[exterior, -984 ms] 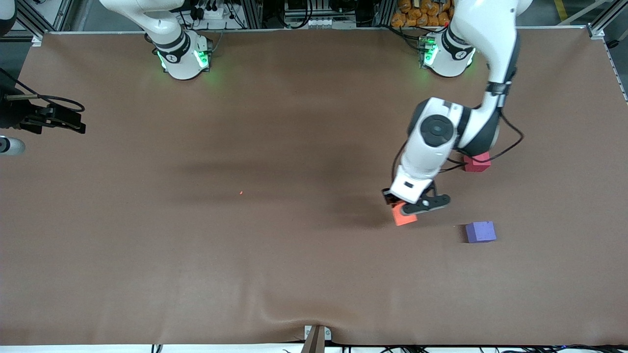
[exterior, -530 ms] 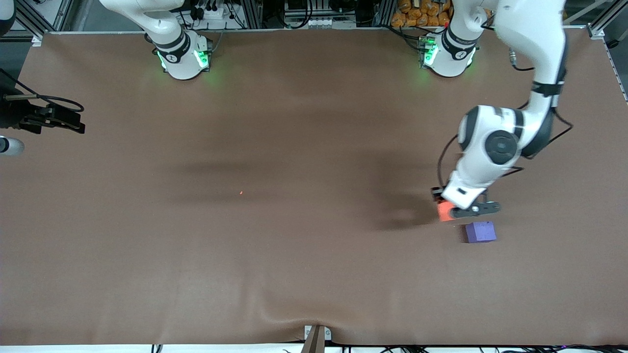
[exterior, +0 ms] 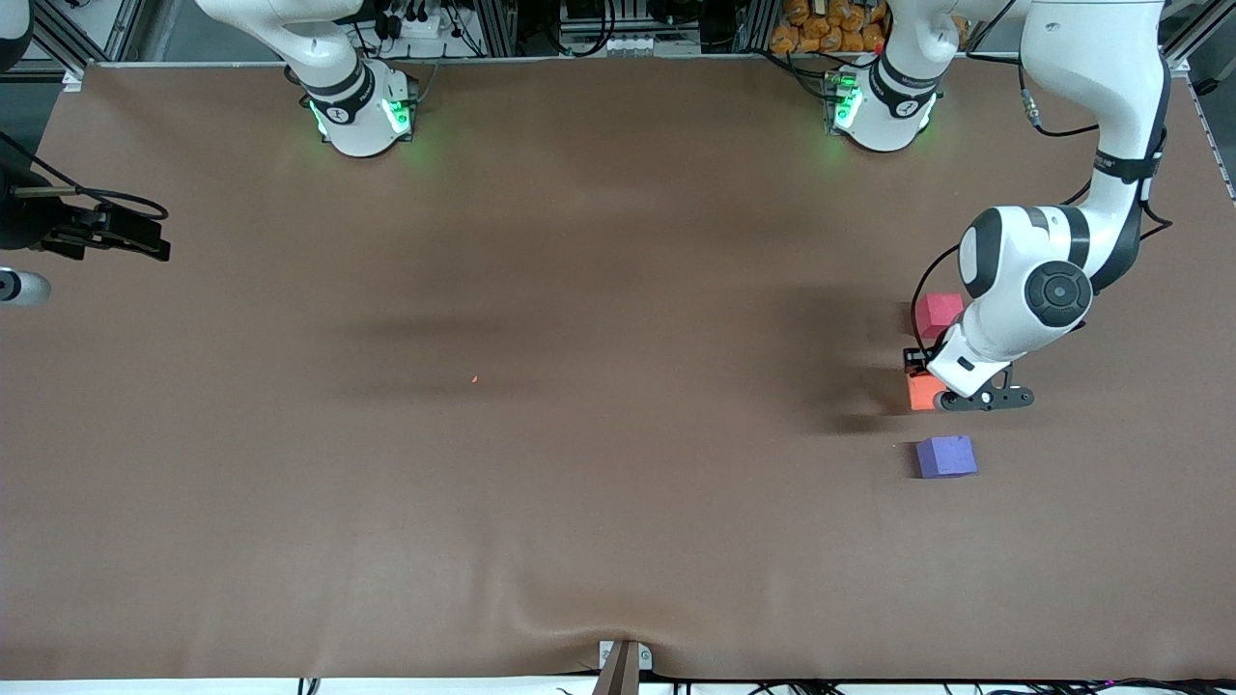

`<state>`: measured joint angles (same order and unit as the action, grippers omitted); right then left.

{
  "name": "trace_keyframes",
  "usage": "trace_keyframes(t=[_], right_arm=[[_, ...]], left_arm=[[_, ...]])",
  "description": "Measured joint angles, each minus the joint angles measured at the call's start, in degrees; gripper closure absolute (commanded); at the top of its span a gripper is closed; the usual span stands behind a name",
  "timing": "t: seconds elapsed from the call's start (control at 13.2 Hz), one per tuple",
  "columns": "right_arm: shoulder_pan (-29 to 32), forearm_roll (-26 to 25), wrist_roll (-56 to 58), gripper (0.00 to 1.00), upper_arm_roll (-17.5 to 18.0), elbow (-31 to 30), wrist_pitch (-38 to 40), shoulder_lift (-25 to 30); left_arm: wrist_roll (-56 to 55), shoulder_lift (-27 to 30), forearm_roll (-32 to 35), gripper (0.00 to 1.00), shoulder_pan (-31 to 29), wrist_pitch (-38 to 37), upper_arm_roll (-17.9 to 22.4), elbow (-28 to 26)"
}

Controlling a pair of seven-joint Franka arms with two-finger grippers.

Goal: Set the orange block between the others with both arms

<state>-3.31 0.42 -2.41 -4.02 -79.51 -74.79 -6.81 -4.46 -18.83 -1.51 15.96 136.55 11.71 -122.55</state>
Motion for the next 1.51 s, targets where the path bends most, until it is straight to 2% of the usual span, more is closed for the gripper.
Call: trace_keyframes(t=[0.38,0.98,1.06,1.13,1.21,1.36,1.51], right_arm=[[0.0,0.0,-0.9,0.0,0.0,0.0,1.2,-0.1],[0.0,0.0,-1.4,0.0,0.3,0.0,1.2,-0.1],[0.0,0.0,-1.4,0.0,0.3,0.0,1.2,-0.1],[0.0,0.0,-1.4,0.0,0.3,0.0,1.2,-0.1],[0.0,0.0,-1.4,0.0,0.3,0.0,1.2,-0.1],[0.0,0.0,-1.4,0.0,0.2,0.0,1.2,-0.1],[0.0,0.0,-1.4,0.0,0.1,0.2,1.2,-0.1]], left_arm=[[6.7,-0.1,-6.9,1.0,-3.7,0.0,-0.1,-1.0],[11.9,-2.2,-7.5,1.0,-5.7,0.5,-0.3,0.9],[12.3,-2.4,-7.6,0.83,-5.9,0.3,-0.3,0.9],[12.4,-2.6,-7.6,0.72,-5.9,0.0,-0.3,0.9],[12.4,-2.8,-7.6,0.68,-5.9,-0.5,-0.3,0.9],[12.4,-3.1,-7.6,0.66,-6.0,-1.1,-0.3,0.8],[12.4,-3.4,-7.6,0.6,-6.2,-1.7,-0.3,0.7]])
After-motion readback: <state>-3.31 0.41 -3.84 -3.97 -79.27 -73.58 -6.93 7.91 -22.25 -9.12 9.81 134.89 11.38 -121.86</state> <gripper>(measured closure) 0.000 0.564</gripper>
